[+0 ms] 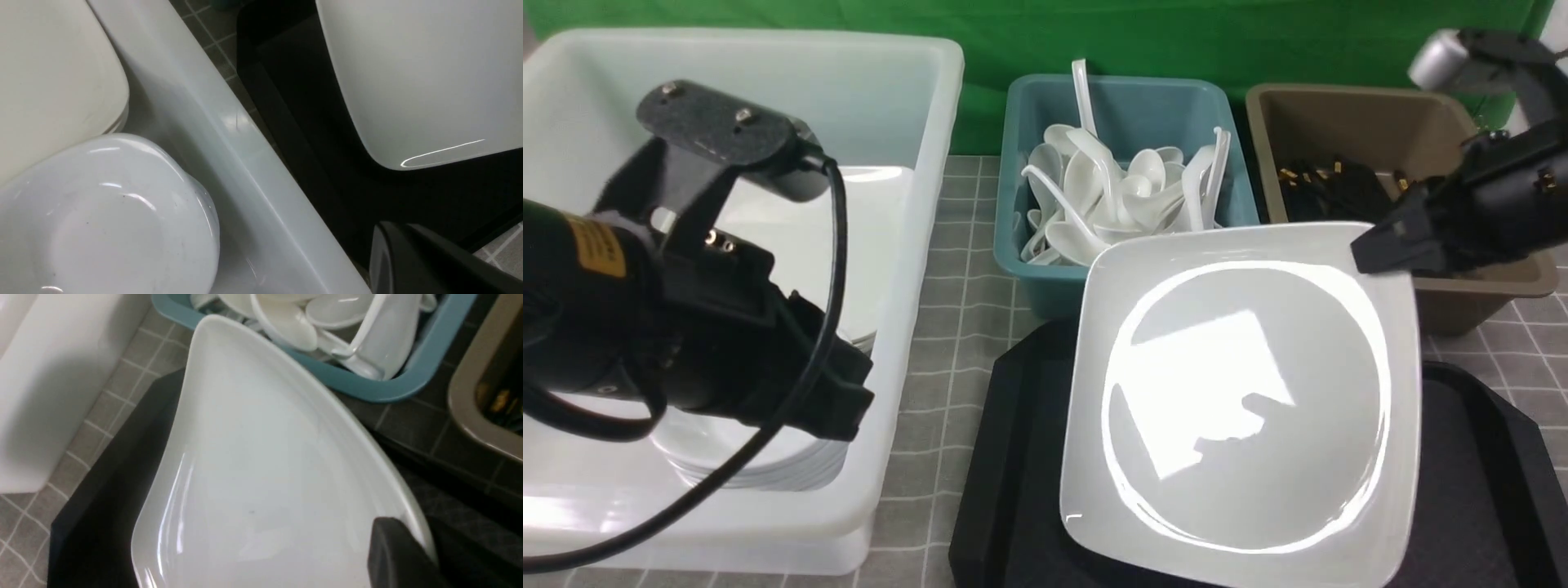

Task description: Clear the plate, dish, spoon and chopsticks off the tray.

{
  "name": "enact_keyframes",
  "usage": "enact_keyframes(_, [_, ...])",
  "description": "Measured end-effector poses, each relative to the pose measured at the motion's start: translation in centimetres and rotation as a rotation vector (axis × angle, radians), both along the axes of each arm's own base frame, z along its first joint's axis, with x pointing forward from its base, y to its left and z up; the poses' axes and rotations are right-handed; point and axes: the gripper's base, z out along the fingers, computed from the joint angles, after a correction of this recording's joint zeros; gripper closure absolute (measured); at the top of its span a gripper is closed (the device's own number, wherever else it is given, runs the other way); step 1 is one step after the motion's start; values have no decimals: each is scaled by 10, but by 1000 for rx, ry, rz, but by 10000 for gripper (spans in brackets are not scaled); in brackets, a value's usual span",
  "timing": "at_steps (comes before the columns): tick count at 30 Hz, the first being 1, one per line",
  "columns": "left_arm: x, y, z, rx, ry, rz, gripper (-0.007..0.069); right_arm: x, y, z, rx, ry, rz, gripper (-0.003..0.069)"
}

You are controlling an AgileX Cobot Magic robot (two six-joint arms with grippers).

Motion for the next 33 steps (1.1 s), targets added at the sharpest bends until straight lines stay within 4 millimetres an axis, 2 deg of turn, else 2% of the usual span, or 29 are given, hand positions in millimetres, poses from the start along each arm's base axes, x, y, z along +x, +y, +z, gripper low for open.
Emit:
enact_keyframes(6, [2, 6, 0, 46, -19, 45, 623, -19, -2, 32, 4, -88, -11, 597])
enact_keyframes(9, [3, 18, 5, 91, -47, 139, 623, -23, -2, 59, 20, -159, -23, 597])
enact_keyframes(13, [6, 44, 15, 122, -107, 315, 623, -22, 4, 99, 86, -276, -32, 597])
enact_keyframes(17, [9, 68, 20, 100, -134, 469, 623, -17, 25, 131, 181, -385, 7, 597])
enact_keyframes(20, [13, 99, 23, 72, -139, 638, 623, -3, 63, 154, 282, -468, 68, 597])
enact_keyframes(21, [13, 100, 23, 69, -140, 646, 623, -3, 63, 154, 282, -468, 68, 597])
enact_keyframes(23, [14, 115, 24, 28, -139, 722, 623, 12, 92, 158, 335, -483, 99, 597])
enact_keyframes(24, [14, 117, 24, 18, -141, 731, 623, 18, 98, 155, 338, -477, 104, 597])
enact_keyframes(25, [15, 122, 25, -27, -149, 742, 623, 29, 116, 152, 359, -489, 120, 597])
enact_keyframes(27, [16, 124, 27, -66, -166, 717, 623, 44, 141, 145, 379, -499, 140, 597])
enact_keyframes(28, [17, 122, 28, -86, -175, 683, 623, 52, 158, 140, 394, -509, 154, 597])
enact_keyframes(29, [17, 121, 29, -100, -176, 670, 623, 57, 166, 136, 400, -510, 157, 597])
enact_keyframes(31, [18, 117, 30, -135, -184, 628, 623, 76, 194, 116, 414, -510, 158, 597])
enact_keyframes(33, [18, 115, 31, -140, -189, 607, 623, 88, 212, 101, 422, -513, 153, 597])
